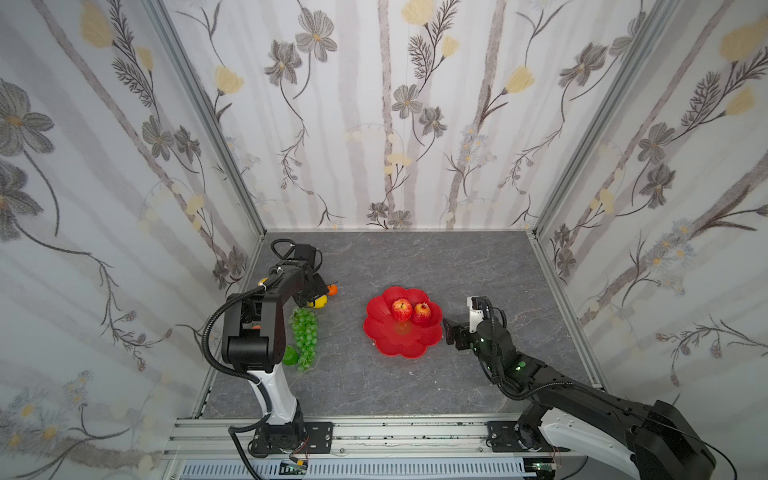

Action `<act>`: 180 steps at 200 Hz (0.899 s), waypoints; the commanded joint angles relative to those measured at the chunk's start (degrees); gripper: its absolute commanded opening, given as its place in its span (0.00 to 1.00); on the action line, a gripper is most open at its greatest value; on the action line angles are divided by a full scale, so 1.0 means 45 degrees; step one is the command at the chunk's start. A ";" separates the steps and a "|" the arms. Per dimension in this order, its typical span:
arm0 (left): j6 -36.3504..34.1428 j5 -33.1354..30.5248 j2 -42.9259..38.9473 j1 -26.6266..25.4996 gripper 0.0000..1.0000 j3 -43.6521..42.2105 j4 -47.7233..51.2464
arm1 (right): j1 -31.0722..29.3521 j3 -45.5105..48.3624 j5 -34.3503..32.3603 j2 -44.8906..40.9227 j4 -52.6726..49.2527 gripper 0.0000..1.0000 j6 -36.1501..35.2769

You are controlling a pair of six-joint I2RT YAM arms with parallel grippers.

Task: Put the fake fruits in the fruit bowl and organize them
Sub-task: 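Lift the yellow lemon with left gripper and carry it toward the bowl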

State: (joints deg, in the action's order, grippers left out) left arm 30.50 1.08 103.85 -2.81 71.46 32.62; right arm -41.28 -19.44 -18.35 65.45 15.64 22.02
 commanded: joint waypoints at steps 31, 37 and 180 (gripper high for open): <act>0.1913 0.2914 -0.2339 -0.0164 0.56 -0.1196 -0.1756 | -0.0007 0.0018 0.0643 -0.0135 0.0870 0.91 0.0418; 0.2148 0.3072 -0.2733 -0.0244 0.56 -0.1329 -0.1901 | -0.0010 0.0023 0.0911 -0.0212 0.0960 0.91 0.0554; 0.9957 0.2749 -0.6360 -0.6270 0.55 -0.5841 -0.9193 | -0.1810 -0.1293 0.3593 0.3165 0.6682 0.89 0.4607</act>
State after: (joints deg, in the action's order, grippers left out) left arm 68.82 15.90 75.40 -27.77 45.43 -0.86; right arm -46.35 -23.88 -2.85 77.38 37.74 42.06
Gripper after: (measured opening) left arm 0.603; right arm 0.891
